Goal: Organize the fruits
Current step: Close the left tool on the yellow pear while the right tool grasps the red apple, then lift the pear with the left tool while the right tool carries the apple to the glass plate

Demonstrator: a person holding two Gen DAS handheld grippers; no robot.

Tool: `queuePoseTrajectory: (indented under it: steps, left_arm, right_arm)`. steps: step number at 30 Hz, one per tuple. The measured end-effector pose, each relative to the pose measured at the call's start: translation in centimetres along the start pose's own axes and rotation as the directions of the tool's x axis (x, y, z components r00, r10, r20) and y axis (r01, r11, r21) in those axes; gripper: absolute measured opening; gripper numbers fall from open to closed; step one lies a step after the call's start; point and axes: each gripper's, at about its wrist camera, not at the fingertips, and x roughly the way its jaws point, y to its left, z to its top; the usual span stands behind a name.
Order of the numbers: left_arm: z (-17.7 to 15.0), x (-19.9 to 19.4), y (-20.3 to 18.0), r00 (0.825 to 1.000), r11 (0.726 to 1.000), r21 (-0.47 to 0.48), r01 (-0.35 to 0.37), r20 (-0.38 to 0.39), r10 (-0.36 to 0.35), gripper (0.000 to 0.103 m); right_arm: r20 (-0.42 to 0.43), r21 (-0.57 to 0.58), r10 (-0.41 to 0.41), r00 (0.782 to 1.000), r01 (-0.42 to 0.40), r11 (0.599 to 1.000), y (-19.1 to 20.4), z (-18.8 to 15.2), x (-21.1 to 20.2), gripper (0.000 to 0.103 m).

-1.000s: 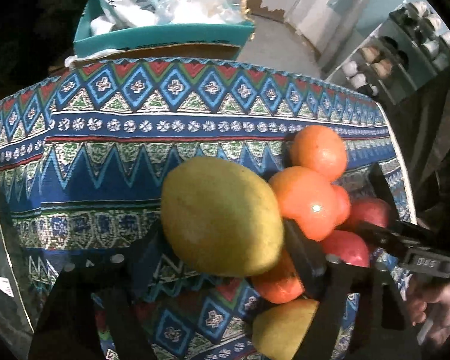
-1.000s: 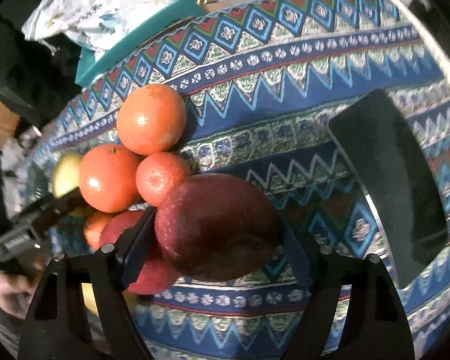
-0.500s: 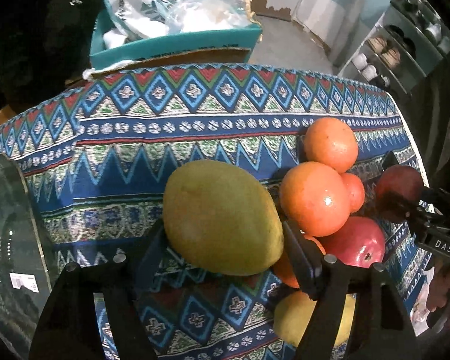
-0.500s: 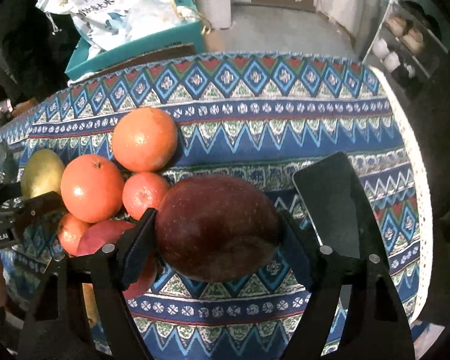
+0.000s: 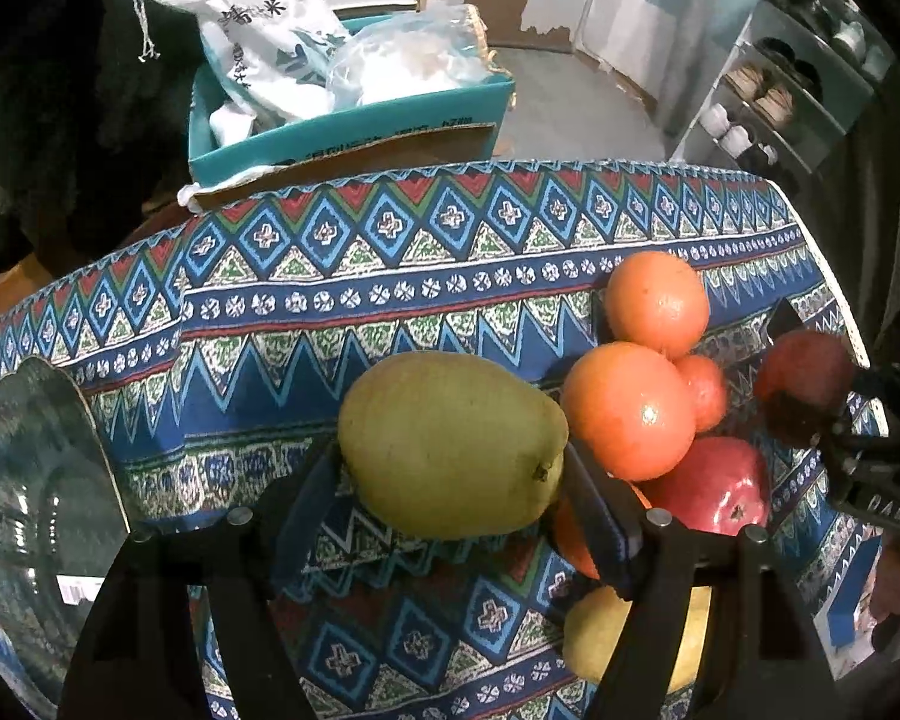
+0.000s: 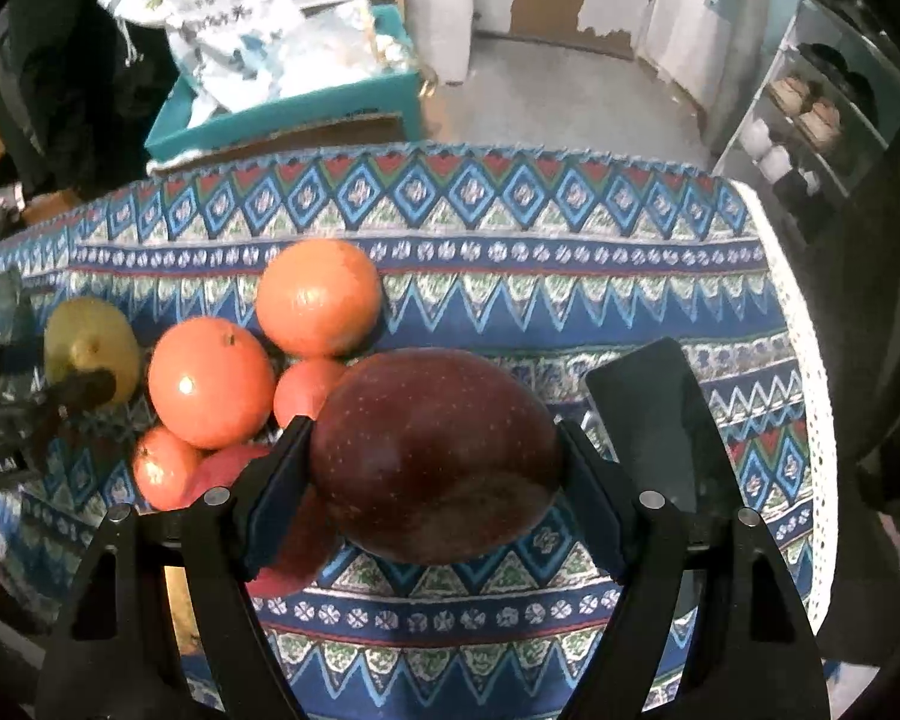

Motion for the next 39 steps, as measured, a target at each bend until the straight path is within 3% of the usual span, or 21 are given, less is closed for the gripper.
queuePoseTrajectory:
  steps: [9, 22, 30, 39]
  left_arm:
    - [0.5, 2.3, 0.6, 0.995, 0.996, -0.04, 0.084, -0.047, -0.086, 0.085]
    - [0.4, 2.1, 0.7, 0.997, 0.995, -0.057, 0.078, -0.007, -0.078, 0.084]
    - [-0.3, -0.8, 1.0, 0.996, 0.996, -0.058, 0.062, 0.071, -0.058, 0.084]
    - [-0.3, -6.1, 0.6, 0.983, 0.997, -0.04, 0.061, 0.176, -0.053, 0.084]
  right_arm:
    - [-0.026, 0.018, 0.006, 1.0, -0.005, 1.0, -1.0, -0.6, 1.1, 0.079]
    - [0.011, 0.002, -0.007, 1.0, 0.007, 1.0, -1.1, -0.4, 0.4, 0.079]
    - [0.086, -0.008, -0.022, 0.996, 0.022, 1.0, -0.5, 0.2, -1.8, 0.079]
    - [0.189, -0.028, -0.02, 0.982, 0.026, 0.999, 1.2, 0.9, -5.4, 0.079]
